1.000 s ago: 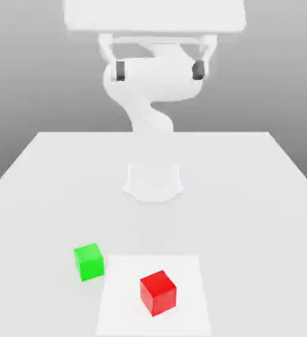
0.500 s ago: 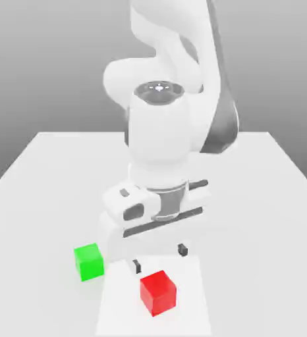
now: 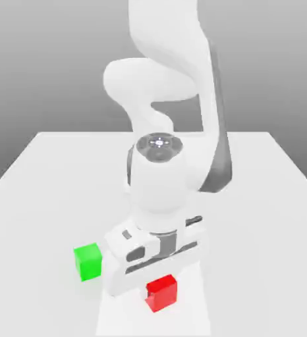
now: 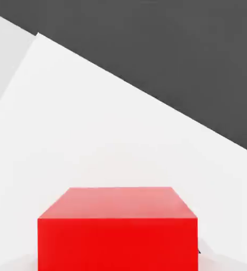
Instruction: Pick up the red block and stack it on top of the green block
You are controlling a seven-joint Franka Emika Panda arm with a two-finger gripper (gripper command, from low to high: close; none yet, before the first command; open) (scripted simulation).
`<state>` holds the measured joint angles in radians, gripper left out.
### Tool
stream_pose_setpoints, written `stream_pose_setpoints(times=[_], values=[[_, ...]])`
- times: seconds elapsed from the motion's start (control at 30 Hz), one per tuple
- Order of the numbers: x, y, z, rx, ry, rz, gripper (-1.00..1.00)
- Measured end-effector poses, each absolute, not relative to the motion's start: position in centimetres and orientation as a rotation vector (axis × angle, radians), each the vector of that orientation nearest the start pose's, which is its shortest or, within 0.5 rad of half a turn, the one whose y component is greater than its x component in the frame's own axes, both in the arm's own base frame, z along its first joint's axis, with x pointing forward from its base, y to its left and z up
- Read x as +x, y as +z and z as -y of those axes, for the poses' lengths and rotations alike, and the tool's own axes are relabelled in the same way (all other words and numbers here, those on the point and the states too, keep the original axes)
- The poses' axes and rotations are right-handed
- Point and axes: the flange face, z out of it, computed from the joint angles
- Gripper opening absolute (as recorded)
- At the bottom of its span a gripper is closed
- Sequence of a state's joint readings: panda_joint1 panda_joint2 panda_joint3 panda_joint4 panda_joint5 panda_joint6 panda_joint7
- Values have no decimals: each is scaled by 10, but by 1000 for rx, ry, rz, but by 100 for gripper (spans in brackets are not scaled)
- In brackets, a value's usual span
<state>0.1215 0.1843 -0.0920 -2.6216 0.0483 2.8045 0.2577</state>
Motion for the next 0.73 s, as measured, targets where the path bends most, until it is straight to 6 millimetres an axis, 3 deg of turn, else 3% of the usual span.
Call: stream_pose_setpoints(times=[0.07,0.2,0.37,0.6,0.63,0.73], values=[[428,207,-3,-3110,0,-459,-100],[396,230,76,-3029,-5,-880,-100],[342,244,130,-2865,-1,-1296,-100],[334,193,138,-2825,0,-1365,-100],[333,185,137,-2826,1,-1366,100],[333,185,137,-2826,1,-1366,100]])
